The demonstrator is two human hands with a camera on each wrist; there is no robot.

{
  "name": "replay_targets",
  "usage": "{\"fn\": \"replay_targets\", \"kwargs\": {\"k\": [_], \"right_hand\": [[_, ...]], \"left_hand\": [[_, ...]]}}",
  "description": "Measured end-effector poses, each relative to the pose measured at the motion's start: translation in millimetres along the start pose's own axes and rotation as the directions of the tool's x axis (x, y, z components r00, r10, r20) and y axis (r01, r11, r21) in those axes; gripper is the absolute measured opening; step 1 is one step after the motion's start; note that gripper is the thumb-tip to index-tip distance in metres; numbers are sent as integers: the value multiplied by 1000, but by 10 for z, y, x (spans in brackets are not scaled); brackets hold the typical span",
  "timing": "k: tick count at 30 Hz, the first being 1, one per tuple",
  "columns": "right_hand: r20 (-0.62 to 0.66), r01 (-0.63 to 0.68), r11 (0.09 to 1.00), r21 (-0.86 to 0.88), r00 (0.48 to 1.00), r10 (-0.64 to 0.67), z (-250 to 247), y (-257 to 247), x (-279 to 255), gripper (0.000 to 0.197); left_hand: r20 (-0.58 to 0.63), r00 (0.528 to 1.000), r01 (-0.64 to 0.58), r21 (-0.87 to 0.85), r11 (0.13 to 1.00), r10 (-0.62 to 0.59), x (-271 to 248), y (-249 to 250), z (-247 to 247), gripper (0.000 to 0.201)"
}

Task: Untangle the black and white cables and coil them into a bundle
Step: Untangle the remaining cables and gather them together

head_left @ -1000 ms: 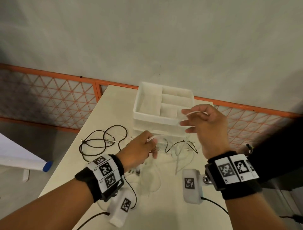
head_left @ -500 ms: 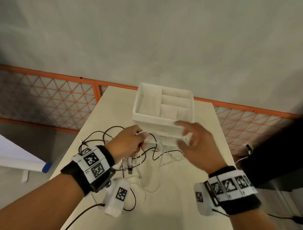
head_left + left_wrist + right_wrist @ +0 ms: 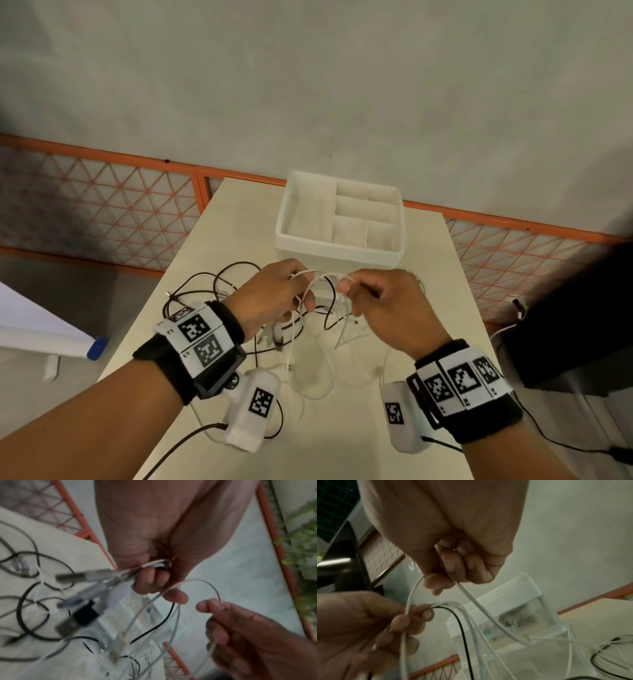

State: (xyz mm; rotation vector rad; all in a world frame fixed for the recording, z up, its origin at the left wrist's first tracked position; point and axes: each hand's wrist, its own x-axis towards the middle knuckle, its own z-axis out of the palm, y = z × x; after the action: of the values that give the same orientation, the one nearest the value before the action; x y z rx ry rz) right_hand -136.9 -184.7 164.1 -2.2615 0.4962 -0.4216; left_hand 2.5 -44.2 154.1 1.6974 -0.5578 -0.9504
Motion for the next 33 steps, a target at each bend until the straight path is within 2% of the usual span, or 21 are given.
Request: {"fn": "replay_targets", "kwargs": {"k": [2, 3, 6, 8, 10, 14, 16, 18, 20, 22, 23, 25, 27, 28, 30, 31, 33], "right_hand": [[-48, -35, 999, -5, 998, 35, -57, 11, 35, 31], [-58, -53, 999, 8, 997, 53, -81, 20, 44, 30], [-116, -110, 991, 81, 986, 119, -122, 49, 61, 24], [-141, -148, 985, 87, 977, 159, -130, 96, 77, 23], [-139, -188, 980, 64, 971, 195, -109, 148, 89, 25], [-43, -220, 974, -46, 975, 218, -67, 231, 80, 27], [-18, -199, 977, -75, 980, 198, -72, 175, 87, 10], [38, -191, 981, -18, 981, 191, -70, 86, 105, 39], [106, -149, 988, 30, 984, 145, -42, -20, 110, 45], [159, -66, 998, 16, 985, 63, 52, -52, 100, 23], [182, -69, 998, -13, 981, 71, 103, -19, 100, 9], [250, -157, 981, -117, 951, 182, 156, 163, 102, 20], [307, -245, 913, -326, 886, 348, 136, 468, 79, 32], [279, -288, 863, -415, 862, 422, 102, 638, 70, 37], [95, -403, 782, -475, 861, 501, -15, 905, 54, 34], [-27, -457, 769, -447, 866, 499, -92, 963, 51, 28], [-271, -509, 813, -283, 856, 441, -240, 968, 78, 21]], "left_hand": [[29, 998, -50, 117, 992, 47, -10, -31, -5, 16], [34, 998, -60, 117, 991, 56, -12, -45, 1, 17], [43, 998, -34, -95, 995, 38, -8, -94, 16, 21], [81, 997, 4, -263, 965, 18, -17, -109, 16, 21], [112, 994, 28, -328, 944, 10, -28, -102, 11, 18], [123, 992, 28, -322, 946, 12, -19, -77, 6, 18], [129, 991, 6, -262, 965, 29, -12, -62, 10, 27], [138, 989, -29, -179, 983, 55, -15, -28, 28, 40], [144, 986, -72, -112, 991, 88, -20, 14, 54, 44], [135, 980, -143, -28, 989, 145, -35, 69, 69, 40], [128, 975, -185, 5, 983, 183, -49, 105, 61, 37], [116, 961, -254, 1, 967, 252, -86, 186, -12, 34], [120, 949, -293, -11, 956, 292, -144, 256, -165, 33], [131, 946, -303, 28, 952, 297, -171, 275, -260, 33], [165, 953, -286, 208, 936, 254, -220, 279, -414, 30], [181, 961, -261, 322, 910, 211, -216, 237, -466, 27], [200, 975, -198, 553, 809, 102, -148, 97, -506, 23]]}}
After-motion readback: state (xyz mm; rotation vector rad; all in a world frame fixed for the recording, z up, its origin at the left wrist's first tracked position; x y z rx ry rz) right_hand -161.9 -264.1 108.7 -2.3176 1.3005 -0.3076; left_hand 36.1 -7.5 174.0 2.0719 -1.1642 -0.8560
